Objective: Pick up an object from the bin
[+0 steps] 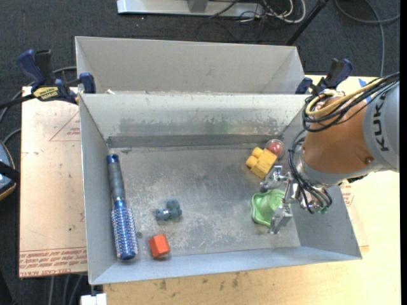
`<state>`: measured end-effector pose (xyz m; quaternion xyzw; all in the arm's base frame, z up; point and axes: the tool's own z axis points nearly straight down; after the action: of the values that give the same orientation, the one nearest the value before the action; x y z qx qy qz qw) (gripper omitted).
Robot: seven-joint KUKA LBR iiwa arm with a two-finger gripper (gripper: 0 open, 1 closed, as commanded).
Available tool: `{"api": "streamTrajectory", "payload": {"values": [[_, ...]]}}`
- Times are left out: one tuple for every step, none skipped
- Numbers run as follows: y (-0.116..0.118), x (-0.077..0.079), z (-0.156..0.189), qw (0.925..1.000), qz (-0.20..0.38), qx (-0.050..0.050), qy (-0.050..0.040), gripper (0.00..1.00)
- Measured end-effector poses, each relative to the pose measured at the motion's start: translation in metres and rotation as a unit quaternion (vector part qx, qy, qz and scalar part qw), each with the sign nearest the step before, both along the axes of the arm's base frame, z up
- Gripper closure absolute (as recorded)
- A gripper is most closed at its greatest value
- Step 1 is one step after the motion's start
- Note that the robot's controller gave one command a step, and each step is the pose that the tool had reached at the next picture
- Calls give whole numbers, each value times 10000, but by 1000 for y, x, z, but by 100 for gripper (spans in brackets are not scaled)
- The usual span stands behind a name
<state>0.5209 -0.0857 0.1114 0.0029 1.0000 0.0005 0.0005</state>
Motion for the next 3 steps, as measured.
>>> {"api": "streamTrajectory", "payload": {"values": [[-14, 10, -38, 9948, -1019, 13, 4, 0], [-3, 5, -37, 9952, -976, -24, -65, 0], [-3, 5, -36, 9952, -978, -20, -63, 100]]}}
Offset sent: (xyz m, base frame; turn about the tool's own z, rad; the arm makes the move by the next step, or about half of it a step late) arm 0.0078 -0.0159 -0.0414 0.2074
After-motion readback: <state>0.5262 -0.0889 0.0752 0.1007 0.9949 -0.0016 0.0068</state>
